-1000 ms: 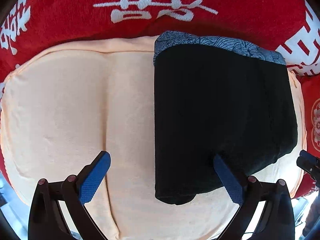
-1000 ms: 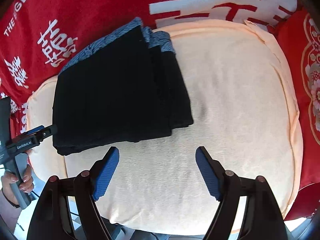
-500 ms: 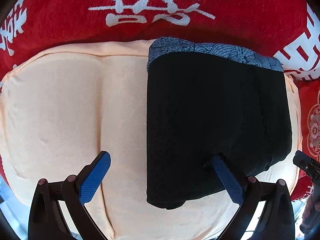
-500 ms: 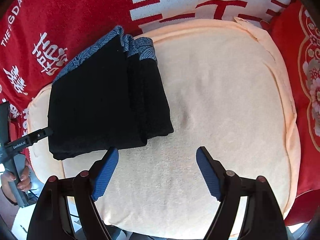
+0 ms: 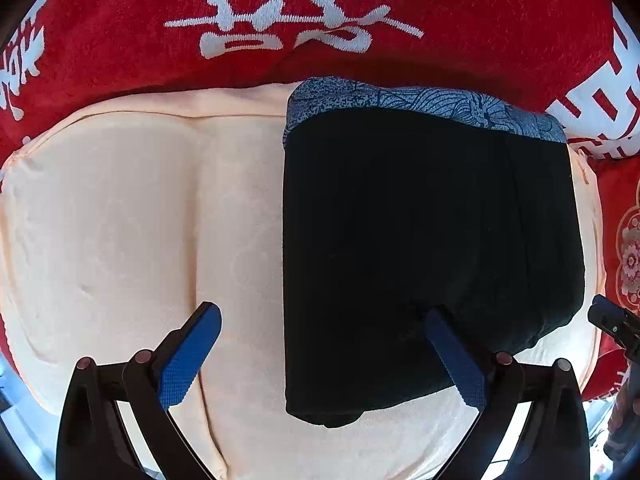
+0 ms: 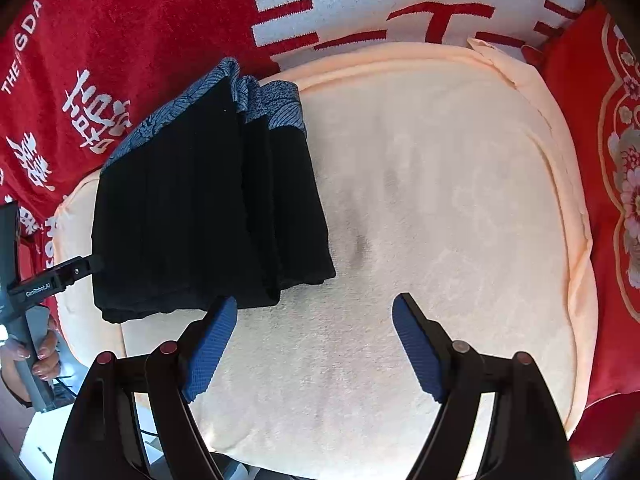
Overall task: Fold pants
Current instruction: 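Open both grippers and withdraw from the folded trouser stack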
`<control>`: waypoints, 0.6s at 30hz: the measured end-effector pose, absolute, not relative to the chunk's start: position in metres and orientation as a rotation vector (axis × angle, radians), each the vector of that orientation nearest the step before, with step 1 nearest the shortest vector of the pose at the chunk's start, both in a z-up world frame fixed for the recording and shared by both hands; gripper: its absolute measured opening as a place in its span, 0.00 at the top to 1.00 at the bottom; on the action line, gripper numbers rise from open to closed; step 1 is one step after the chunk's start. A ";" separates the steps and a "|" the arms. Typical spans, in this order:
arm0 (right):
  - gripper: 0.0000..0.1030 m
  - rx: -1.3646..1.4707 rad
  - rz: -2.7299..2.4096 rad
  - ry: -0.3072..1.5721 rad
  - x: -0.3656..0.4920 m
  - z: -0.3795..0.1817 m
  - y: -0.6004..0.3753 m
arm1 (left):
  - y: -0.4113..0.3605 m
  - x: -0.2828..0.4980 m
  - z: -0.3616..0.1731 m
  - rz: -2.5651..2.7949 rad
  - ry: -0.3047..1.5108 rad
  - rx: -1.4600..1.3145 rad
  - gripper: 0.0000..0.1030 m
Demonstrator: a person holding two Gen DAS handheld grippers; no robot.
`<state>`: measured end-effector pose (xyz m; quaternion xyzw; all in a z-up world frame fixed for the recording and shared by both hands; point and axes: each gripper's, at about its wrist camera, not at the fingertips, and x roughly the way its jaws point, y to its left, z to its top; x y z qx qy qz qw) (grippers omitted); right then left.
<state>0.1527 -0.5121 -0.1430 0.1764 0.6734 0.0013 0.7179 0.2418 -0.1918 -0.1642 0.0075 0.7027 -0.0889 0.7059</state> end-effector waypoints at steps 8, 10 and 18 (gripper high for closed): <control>0.20 0.449 0.029 1.482 0.162 -0.145 -0.524 | -0.186 0.250 -0.164 -0.221 1.557 -0.033 0.00; 0.19 0.474 0.044 1.472 0.165 -0.146 -0.527 | -0.183 0.253 -0.165 -0.234 1.559 -0.044 0.00; 0.16 0.524 0.183 1.478 0.186 -0.159 -0.527 | -0.163 0.272 -0.175 -0.295 1.567 -0.144 0.00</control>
